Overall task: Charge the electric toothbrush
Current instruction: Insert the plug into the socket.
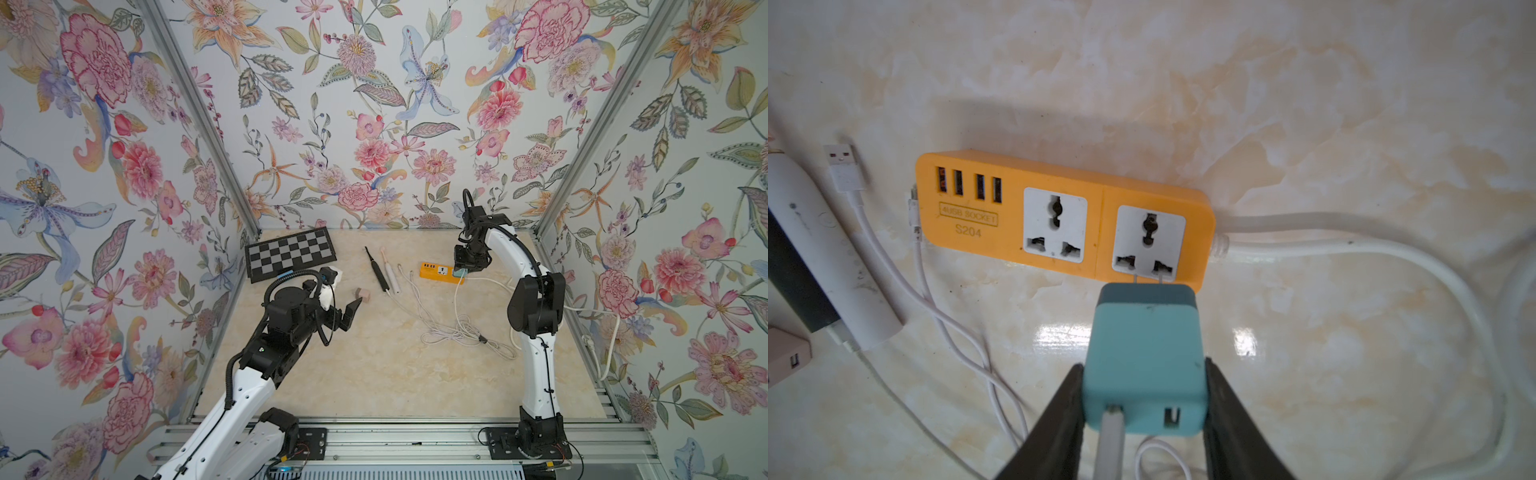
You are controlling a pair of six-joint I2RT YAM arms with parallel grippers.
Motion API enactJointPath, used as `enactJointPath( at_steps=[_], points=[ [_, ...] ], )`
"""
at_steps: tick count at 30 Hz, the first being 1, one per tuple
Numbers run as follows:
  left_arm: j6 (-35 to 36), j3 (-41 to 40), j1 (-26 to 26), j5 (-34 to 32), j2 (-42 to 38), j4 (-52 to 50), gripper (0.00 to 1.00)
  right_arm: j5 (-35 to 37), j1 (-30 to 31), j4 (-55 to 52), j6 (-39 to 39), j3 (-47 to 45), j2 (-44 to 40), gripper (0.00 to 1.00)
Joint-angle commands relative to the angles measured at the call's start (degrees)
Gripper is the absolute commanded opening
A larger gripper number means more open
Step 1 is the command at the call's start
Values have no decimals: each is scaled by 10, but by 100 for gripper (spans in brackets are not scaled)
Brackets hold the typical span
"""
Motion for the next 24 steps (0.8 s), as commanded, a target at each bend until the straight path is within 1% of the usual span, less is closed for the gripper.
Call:
enactJointPath(
  at_steps=[1, 4, 10, 13, 18, 24],
  points=[
    [18, -8, 3, -7, -1, -1, 99, 16, 4, -33, 7, 25, 25, 20],
    [19, -8, 3, -7, 1, 0, 99, 27, 5, -46, 10, 48, 42, 21],
    [21, -8, 3, -8, 2, -1, 99, 16, 5, -57, 11, 81, 69, 23],
    [23, -8, 3, -14, 1, -2, 99, 6, 7, -70, 10, 85, 80, 23],
    [23, -9, 3, -14, 3, -3, 99, 24, 10, -80, 5, 92, 97, 24],
    [22, -9, 3, -12, 9, -2, 99, 39, 8, -81, 3, 165, 149, 27]
  ],
)
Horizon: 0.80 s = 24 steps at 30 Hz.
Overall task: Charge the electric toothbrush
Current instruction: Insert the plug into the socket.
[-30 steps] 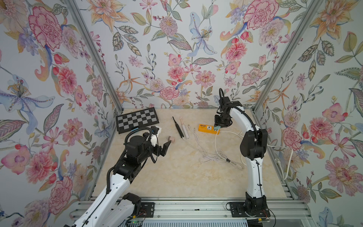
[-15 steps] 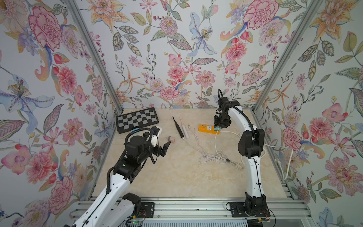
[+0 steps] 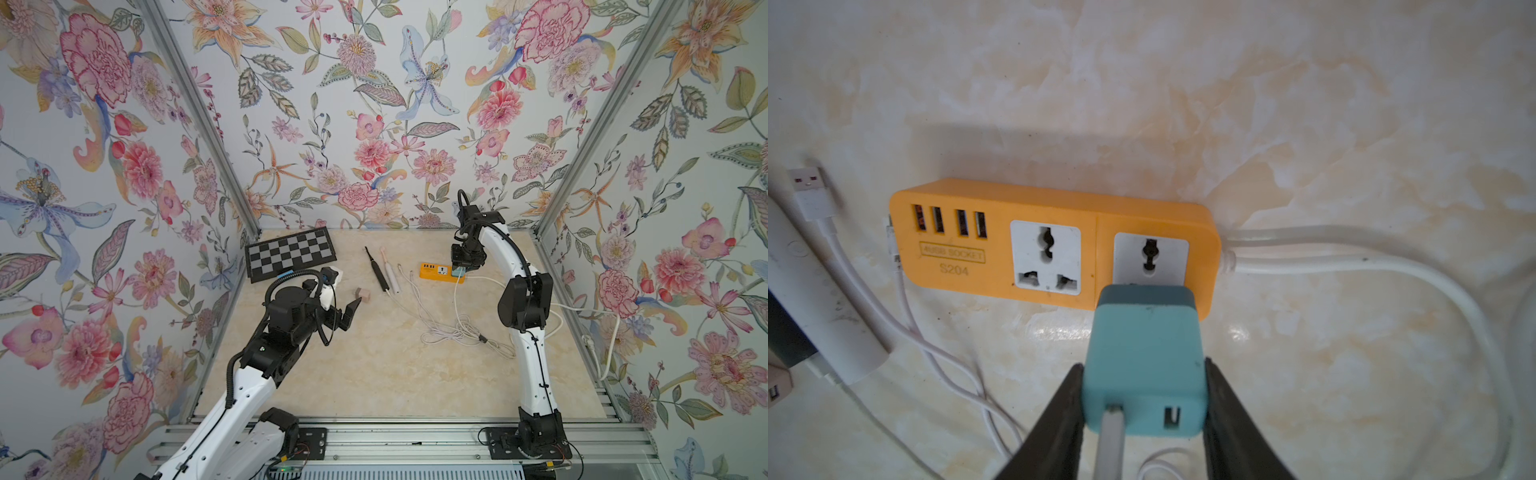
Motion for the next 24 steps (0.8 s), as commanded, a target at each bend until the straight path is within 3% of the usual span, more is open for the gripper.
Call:
enactJointPath(
  at_steps=[1, 15, 24],
  points=[
    [12, -8, 3, -2, 5, -3, 99, 24, 3, -7, -3, 31, 65, 27],
    [12, -8, 3, -6, 12, -5, 99, 24, -1, -15, -26, 66, 160, 32],
    [14, -9, 3, -12, 14, -8, 99, 49, 14, -11, -40, 67, 171, 32]
  ],
)
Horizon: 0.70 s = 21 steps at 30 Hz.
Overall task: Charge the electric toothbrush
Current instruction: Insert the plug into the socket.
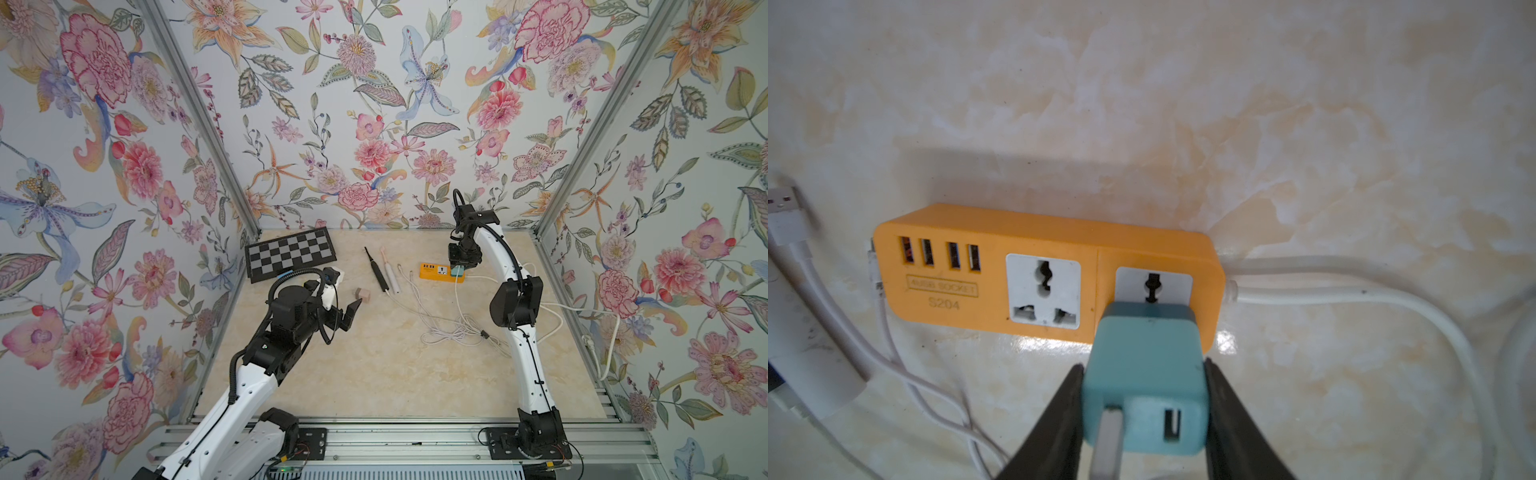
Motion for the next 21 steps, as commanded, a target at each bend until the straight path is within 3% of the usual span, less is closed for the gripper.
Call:
enactJointPath(
  at_steps=[1, 4, 8, 12, 18, 21],
  points=[
    [14, -8, 3, -9, 2, -4, 99, 16, 6, 28, -22, -43, 95, 32],
    [13, -9, 3, -9, 4, 0, 99, 9, 14, 27, -27, -42, 56, 36],
    [-2, -2, 3, -14, 15, -1, 99, 30, 22, 29, -39, -24, -26, 54],
    [-79, 16, 3, -39, 25, 2, 99, 57, 17, 44, -35, -22, -102, 66],
    [-237, 22, -9, -63, 49, 49, 84, 24, 29, 48, -32, -31, -196, 67],
    [-282, 36, -30, -81, 85, 60, 79, 22, 60, 54, -28, -57, -241, 66]
  ],
)
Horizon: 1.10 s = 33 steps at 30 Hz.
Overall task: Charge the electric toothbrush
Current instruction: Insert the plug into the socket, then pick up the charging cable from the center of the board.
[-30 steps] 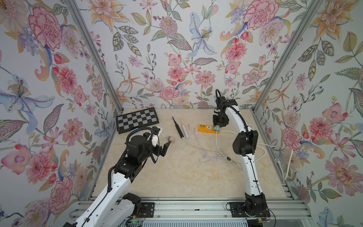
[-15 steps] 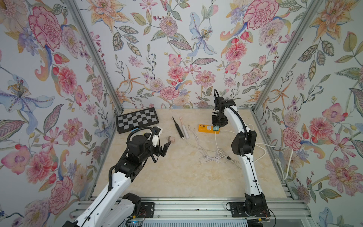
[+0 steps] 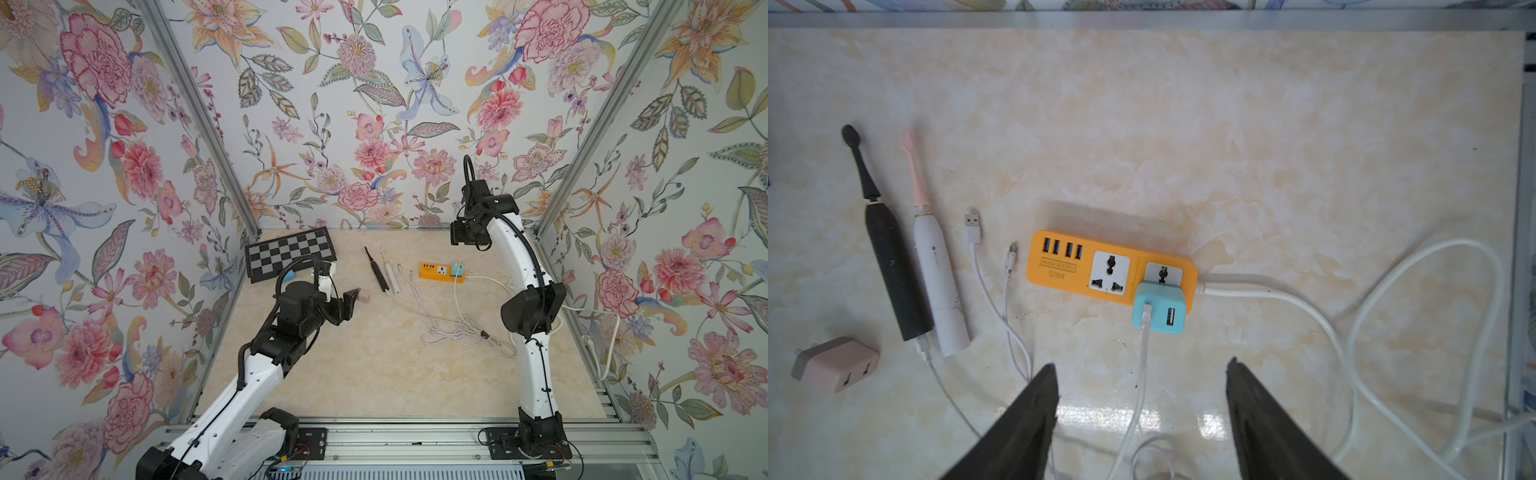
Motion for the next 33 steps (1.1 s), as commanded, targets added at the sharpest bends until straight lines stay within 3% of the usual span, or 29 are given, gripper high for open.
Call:
enactJointPath(
  at_steps=[1, 6, 9, 17, 25, 33],
  points=[
    [-94, 31, -25, -33, 37, 33, 79, -15, 47, 13, 4, -43, -64, 65],
    [-100, 45, -40, -32, 85, 50, 77, -29, 142, 203, 13, -275, -149, 61],
    [-100, 43, -39, -25, 91, 51, 77, -19, 163, 288, 27, -343, -141, 58],
    [-95, 16, -40, -22, 63, 32, 77, -35, 149, 333, 64, -327, -11, 36],
    [-95, 7, -40, -21, 70, 39, 78, -73, 139, 410, 49, -343, 40, 34],
    [-100, 5, -40, -13, 83, 52, 79, -97, 134, 418, 28, -309, 92, 32]
  ],
)
